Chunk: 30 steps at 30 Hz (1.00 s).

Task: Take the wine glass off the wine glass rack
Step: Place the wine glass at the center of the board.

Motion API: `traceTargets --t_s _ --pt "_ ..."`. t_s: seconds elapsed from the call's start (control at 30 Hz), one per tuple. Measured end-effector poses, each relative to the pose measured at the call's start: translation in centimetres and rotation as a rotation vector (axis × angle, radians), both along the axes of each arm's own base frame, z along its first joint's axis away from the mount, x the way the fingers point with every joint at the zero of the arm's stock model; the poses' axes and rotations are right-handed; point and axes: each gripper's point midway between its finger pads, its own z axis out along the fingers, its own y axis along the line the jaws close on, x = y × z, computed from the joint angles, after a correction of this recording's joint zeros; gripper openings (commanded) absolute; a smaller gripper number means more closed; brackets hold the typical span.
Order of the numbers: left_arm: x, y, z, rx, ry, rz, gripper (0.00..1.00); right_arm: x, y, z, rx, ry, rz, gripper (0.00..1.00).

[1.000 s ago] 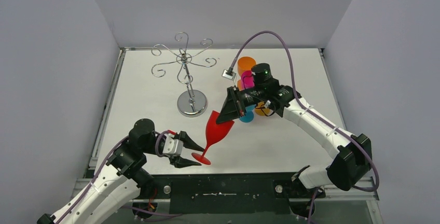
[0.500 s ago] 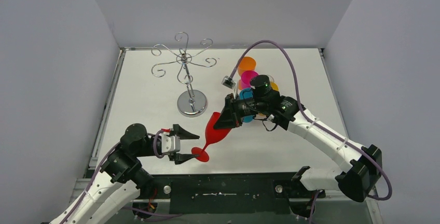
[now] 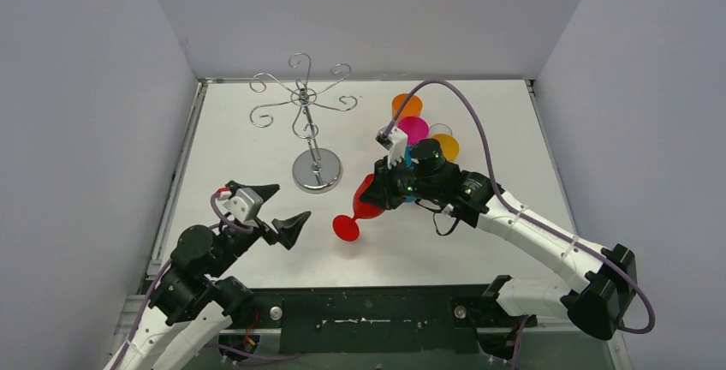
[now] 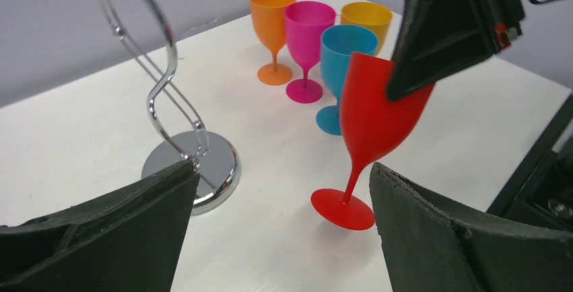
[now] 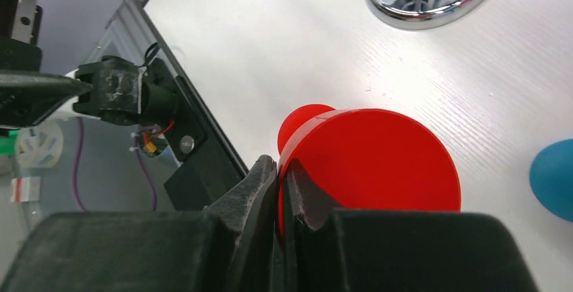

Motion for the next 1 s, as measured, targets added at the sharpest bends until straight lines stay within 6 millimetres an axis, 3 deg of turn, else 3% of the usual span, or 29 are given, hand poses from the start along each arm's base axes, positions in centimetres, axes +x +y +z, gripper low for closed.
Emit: traceTargets --t_s 0.37,0.63,0.77,1.0 --pt "3.1 4.5 -4.8 -0.046 0.278 0.378 0.97 -1.1 1.5 -1.0 -0.187 -0.212 -0.090 0.00" --pt "3.1 5.9 -4.7 -0.098 0.288 0.449 0.97 -0.1 2.0 -2.8 -0.321 -0.316 -0.196 0.00" --pt "2.7 6.0 -4.5 -0.132 0.259 0.437 0.97 0.5 1.6 -2.4 -0.304 -0.316 -0.292 0.00" --pt "2.8 6.4 -4.9 -0.129 0.265 0.464 0.97 0.4 -1.1 -3.4 -0.253 -0.240 -0.451 0.00"
